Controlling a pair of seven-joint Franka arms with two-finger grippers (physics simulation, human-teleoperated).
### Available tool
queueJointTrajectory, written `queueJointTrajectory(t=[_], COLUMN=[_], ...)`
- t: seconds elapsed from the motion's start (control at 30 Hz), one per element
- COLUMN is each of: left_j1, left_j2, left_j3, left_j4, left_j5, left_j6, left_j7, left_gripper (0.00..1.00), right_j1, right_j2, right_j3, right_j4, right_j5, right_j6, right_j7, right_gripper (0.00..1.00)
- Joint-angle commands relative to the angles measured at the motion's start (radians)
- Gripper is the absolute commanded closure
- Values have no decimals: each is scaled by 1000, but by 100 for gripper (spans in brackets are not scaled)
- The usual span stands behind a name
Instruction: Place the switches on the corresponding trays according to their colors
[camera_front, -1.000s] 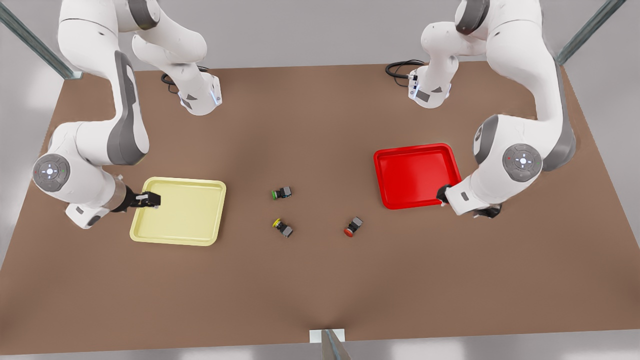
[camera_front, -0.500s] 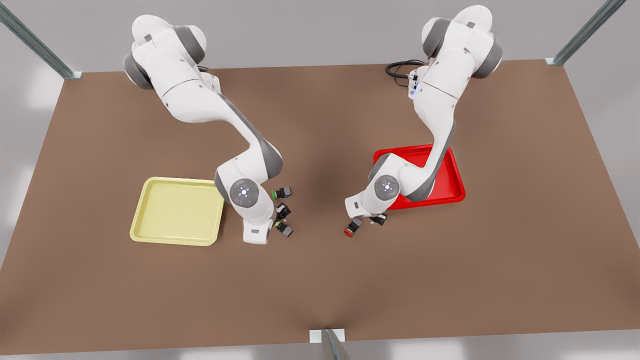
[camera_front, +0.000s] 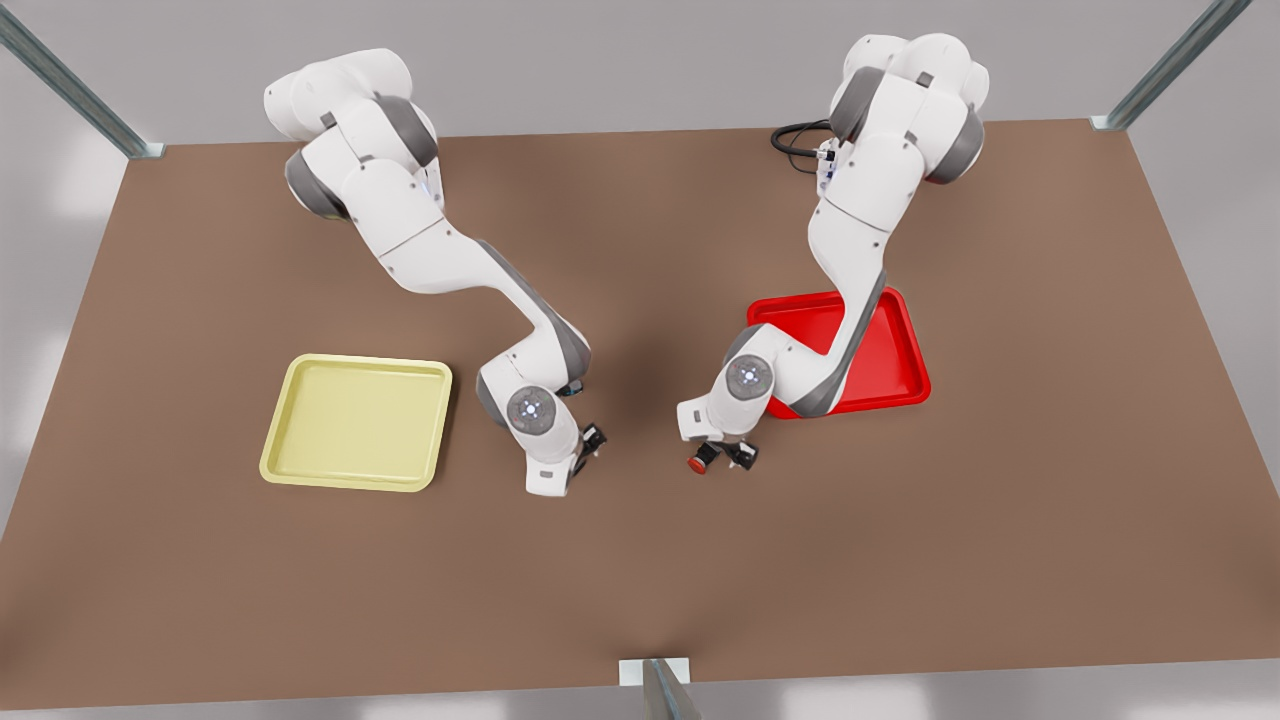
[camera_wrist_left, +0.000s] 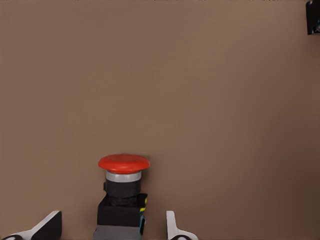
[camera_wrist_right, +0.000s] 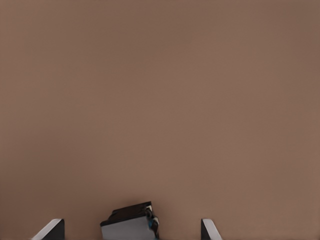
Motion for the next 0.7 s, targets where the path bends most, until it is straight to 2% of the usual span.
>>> queueJointTrajectory(t=[0.0,0.07,0.1,0.13,0.2,0.23,0.27,0.37,0.43,0.67], left_j1=[0,0,0,0,0,0,0,0,0,0], left_j2=[5,12,12,12,10,10,10,10,8,8], left_j3=[0,0,0,0,0,0,0,0,0,0], left_j4=[2,6,6,6,6,6,6,5,6,6], left_j5=[7,7,7,4,3,3,1,1,1,0], left_j6=[2,9,8,8,8,8,8,8,6,6], left_j7=[0,0,-2,-3,-5,-5,-6,-8,-9,-15], left_gripper=[0,0,5,15,27,28,30,33,35,40], right_j1=[0,1,3,4,7,7,7,9,9,7], right_j2=[0,5,9,14,23,23,25,28,28,20], right_j3=[-2,-4,-4,-4,-4,-4,-4,-4,-4,-4], right_j4=[0,1,1,1,0,0,0,0,-3,-19], right_j5=[1,12,12,12,3,3,3,4,8,0], right_j6=[0,0,1,1,14,14,14,15,14,1], right_j7=[-1,8,8,10,7,8,8,10,8,-36], right_gripper=[0,0,0,0,9,11,19,21,31,31])
